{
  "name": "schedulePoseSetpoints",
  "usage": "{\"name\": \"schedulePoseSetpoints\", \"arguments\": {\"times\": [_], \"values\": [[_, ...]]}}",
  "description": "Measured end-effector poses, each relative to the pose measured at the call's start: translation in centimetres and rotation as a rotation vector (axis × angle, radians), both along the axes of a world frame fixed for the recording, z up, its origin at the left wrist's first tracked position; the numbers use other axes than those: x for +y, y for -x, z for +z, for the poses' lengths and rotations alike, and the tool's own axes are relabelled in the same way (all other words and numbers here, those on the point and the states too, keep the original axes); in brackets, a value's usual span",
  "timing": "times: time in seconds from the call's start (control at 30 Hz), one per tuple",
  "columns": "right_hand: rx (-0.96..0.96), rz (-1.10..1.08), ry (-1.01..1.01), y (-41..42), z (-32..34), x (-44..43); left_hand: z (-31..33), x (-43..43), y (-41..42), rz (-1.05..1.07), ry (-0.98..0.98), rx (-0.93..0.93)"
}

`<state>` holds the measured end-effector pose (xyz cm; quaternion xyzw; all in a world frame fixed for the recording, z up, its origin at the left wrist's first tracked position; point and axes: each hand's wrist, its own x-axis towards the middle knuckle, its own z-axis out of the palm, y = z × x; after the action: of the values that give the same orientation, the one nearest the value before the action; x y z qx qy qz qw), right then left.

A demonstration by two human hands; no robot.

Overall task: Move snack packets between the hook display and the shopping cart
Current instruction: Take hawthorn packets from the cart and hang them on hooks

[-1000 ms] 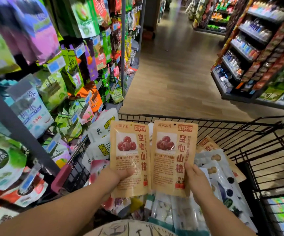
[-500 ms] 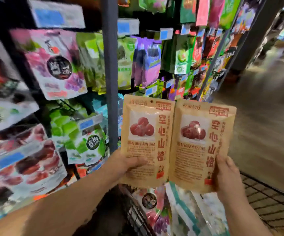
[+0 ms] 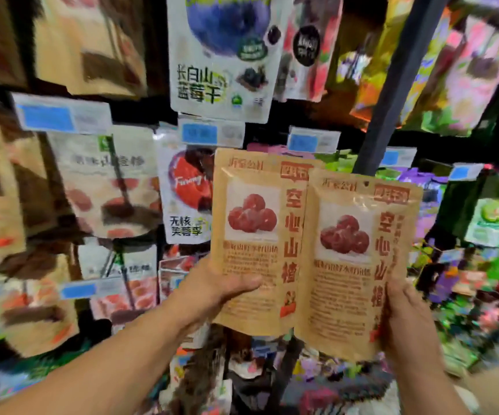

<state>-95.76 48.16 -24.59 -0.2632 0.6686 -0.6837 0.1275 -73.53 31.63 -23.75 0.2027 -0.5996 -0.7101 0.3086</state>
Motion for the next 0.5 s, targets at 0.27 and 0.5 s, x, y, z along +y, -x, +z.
{"name": "schedulePoseSetpoints", "arguments": {"times": [0.27,0.5], "values": [[-0.100,0.279,0.203,-2.7,4.5,-6.9,5.7,-3.4,-5.4,0.134,0.152,0.043],[-0.091,0.336,0.208,-4.9,8.5,-11.7,8.9,-6.7,-8.9,0.176,0.237,0.067]]}}
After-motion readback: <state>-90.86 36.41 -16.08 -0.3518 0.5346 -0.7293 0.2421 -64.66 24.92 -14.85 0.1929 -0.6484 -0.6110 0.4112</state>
